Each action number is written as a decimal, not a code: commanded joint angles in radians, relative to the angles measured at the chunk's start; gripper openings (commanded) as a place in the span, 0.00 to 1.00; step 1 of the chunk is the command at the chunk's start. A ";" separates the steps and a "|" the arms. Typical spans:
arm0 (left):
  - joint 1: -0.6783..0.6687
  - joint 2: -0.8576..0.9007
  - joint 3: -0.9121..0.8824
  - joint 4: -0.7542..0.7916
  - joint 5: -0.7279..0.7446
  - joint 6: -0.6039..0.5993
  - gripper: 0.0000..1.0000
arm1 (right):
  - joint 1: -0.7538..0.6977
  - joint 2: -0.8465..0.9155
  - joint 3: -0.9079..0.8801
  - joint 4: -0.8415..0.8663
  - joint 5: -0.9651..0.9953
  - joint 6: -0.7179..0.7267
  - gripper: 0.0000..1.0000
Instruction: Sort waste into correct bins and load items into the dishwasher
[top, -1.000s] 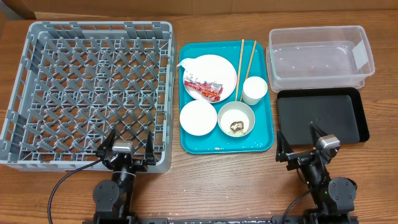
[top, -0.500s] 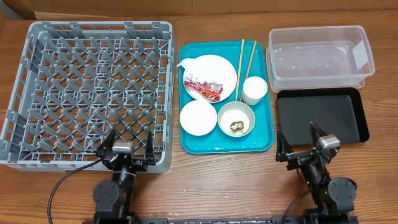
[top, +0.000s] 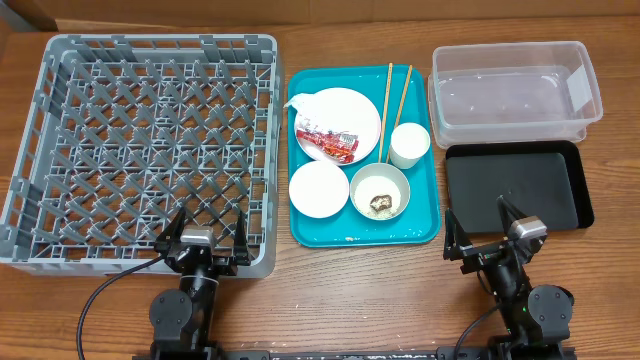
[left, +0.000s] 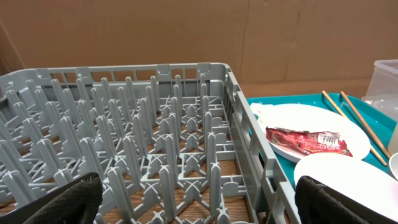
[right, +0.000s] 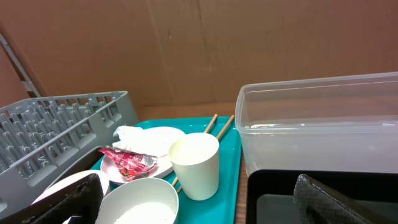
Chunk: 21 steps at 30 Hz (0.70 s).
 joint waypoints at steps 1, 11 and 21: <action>0.000 -0.010 -0.006 0.002 0.004 0.018 1.00 | -0.002 -0.012 -0.011 0.006 0.009 -0.007 1.00; 0.000 -0.010 -0.006 0.002 0.004 0.018 1.00 | -0.002 -0.012 -0.010 0.019 0.009 -0.007 1.00; 0.000 -0.010 -0.006 0.002 0.004 0.018 1.00 | -0.002 -0.011 0.030 0.117 -0.123 -0.007 1.00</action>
